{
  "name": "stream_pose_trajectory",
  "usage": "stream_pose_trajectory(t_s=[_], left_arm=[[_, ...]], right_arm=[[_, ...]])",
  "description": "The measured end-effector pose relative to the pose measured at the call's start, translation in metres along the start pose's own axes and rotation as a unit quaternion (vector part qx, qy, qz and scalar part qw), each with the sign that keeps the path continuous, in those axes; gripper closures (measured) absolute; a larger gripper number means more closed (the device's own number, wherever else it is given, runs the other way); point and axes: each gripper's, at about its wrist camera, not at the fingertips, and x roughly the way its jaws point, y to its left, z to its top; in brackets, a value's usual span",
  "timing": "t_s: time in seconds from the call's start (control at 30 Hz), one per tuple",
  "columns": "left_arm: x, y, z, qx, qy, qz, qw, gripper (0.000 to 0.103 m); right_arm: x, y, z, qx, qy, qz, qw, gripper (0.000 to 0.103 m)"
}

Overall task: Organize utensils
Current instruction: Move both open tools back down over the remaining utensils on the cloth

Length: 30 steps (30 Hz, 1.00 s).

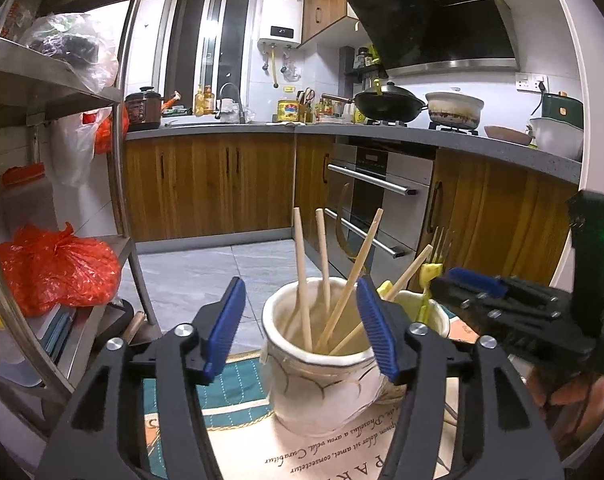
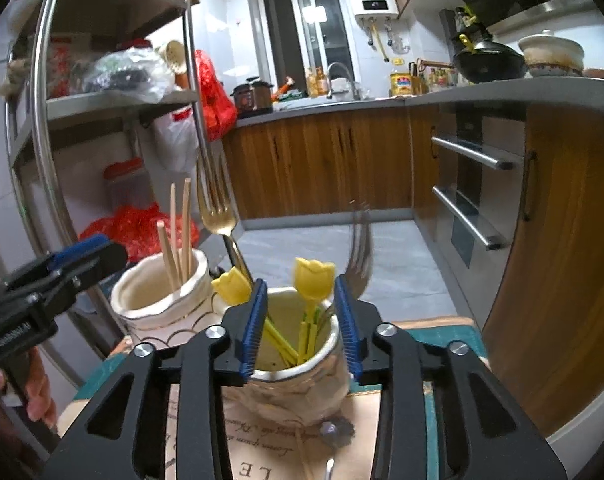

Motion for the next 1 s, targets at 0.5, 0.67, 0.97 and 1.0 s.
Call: stream_pose_trajectory(t_s=[0.5,0.67,0.97,1.0], left_arm=[[-0.031,-0.006,-0.02,0.007,-0.003,0.025,0.9997,0.006],[-0.04,-0.009,-0.032,0.006,0.014,0.021,0.9997,0.006],[-0.054,-0.012,-0.062,-0.004,0.057,0.008,0.9983,0.006],[-0.052,-0.014,-0.063,0.0,0.059,0.007,0.9982,0.006]], right_arm=[[-0.044,-0.032,-0.006,0.041,-0.005,-0.025,0.999,0.005],[-0.049,-0.032,-0.021,0.024,0.016,-0.047,0.998,0.005],[-0.046,-0.03,-0.049,-0.001,0.086,-0.062,0.994,0.005],[-0.041,-0.029,-0.052,-0.005,0.101,-0.066,0.993,0.005]])
